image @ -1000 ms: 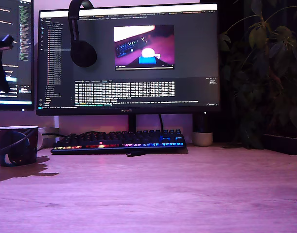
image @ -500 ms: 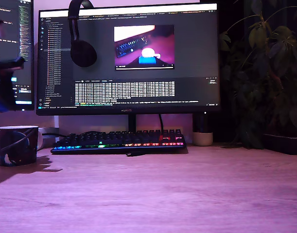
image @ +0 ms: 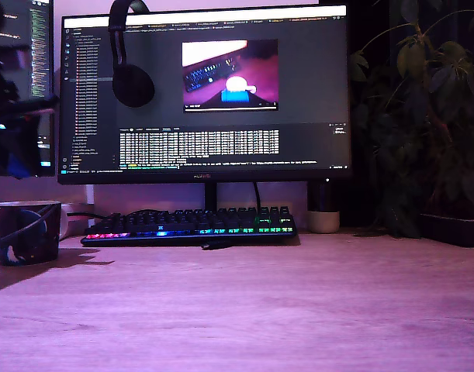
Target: Pick up the coffee capsules from the table one by one and drop them inside the nearest coffee cup
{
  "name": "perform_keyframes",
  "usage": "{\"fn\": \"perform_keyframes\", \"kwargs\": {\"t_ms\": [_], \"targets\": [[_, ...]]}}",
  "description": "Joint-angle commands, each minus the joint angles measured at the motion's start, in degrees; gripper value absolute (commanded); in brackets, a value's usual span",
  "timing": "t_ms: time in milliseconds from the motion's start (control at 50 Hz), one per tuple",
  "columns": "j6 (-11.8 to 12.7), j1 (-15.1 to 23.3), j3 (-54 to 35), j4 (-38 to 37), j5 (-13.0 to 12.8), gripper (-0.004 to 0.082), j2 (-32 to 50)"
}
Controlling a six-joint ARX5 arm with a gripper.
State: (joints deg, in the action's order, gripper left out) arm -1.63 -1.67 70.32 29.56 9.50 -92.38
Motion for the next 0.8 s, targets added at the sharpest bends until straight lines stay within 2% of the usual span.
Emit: {"fn": "perform_keyframes", "kwargs": {"t_ms": [0, 260, 440, 780], "targets": [[0.15, 0.07, 1.95, 1.20, -0.52, 0.0203, -1.90], [0.13, 0.07, 8.48, 6.12, -2.80, 0.0203, -7.37], [0.11, 0.07, 9.07, 6.27, -4.00, 0.0203, -8.66], [0.11, 0.22, 9.09, 5.27, -3.98, 0.0203, -9.18]]}}
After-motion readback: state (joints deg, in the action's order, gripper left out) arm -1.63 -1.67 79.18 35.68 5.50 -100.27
